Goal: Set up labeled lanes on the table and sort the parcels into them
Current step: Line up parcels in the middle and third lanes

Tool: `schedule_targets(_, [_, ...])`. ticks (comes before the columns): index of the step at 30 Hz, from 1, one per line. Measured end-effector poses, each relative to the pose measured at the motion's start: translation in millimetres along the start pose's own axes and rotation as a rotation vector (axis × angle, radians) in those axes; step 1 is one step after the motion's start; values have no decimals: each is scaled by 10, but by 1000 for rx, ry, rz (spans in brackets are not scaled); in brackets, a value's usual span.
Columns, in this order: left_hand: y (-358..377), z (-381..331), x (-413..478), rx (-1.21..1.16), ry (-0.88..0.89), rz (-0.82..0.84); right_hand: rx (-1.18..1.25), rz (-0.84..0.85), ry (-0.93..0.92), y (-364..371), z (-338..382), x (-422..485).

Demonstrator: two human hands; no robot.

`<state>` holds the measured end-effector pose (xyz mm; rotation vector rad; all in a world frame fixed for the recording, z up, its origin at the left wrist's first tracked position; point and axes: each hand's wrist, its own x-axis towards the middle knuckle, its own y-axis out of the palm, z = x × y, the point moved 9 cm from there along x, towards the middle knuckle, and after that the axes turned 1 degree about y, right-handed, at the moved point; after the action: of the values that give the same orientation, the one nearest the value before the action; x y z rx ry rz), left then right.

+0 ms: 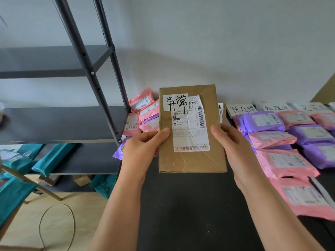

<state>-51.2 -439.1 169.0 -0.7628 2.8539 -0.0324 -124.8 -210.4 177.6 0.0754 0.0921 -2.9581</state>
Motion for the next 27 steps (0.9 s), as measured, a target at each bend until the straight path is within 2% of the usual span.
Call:
schedule_targets(11, [239,336,9,46,-87,126,-82,-73,101,-190,-295,-221])
schedule_targets(27, [1739,526,-702,269,-24,568,-83,-489,280,-1612,-696,-1341])
